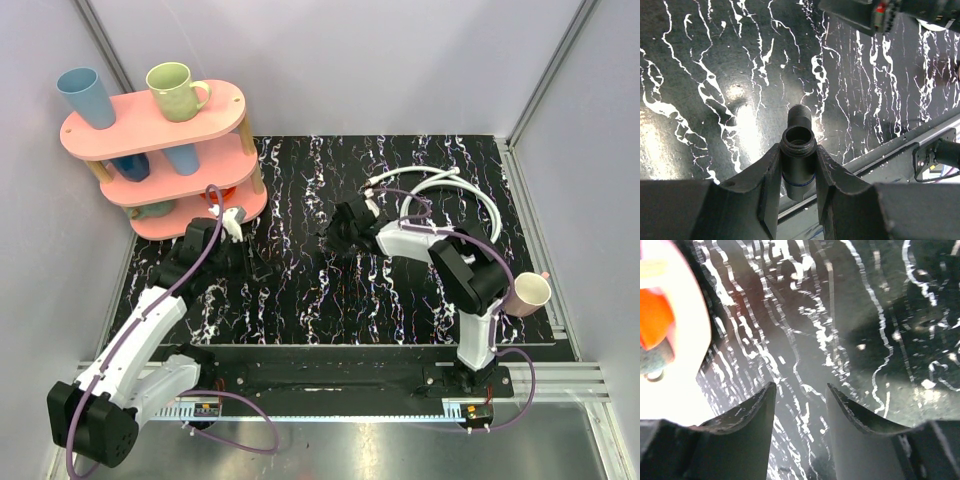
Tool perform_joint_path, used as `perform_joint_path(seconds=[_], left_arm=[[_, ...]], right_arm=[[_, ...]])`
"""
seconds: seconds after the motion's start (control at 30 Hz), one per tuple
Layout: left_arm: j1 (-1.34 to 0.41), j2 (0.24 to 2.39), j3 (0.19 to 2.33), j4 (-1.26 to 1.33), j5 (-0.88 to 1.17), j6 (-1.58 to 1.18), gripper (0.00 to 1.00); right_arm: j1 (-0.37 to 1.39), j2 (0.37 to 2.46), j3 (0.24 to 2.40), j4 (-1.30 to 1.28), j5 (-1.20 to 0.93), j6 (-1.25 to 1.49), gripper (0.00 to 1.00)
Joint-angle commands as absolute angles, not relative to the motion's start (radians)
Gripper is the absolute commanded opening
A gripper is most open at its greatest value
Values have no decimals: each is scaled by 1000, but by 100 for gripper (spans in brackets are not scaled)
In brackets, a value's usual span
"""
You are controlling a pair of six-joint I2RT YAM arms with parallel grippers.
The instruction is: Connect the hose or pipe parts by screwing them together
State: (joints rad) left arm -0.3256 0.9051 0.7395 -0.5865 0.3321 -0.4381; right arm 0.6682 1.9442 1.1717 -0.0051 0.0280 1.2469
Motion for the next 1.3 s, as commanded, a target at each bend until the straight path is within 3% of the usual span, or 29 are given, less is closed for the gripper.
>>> perform_joint_path(seconds=[0.0, 0.2, 0.53, 0.73, 1.07, 1.27], left_arm=[[-327, 881, 773, -566, 264, -460, 0], [-327, 868, 787, -586, 236, -451, 0], [-325, 810, 779, -594, 238, -428, 0], [-325, 779, 773, -592, 224, -431, 0], [-327, 736, 765, -584, 204, -436, 0], [-327, 738, 762, -583, 202, -437, 0]], right_arm=[[675, 1812, 1180, 57, 26, 1162, 56], [672, 1769, 1285, -120, -27, 765, 71], [658, 1939, 1652, -385, -195, -39, 72], [652, 1986, 1663, -324, -308, -341, 73], [568, 2086, 1819, -587, -672, -694, 71], [565, 2077, 1755, -600, -700, -942, 71]])
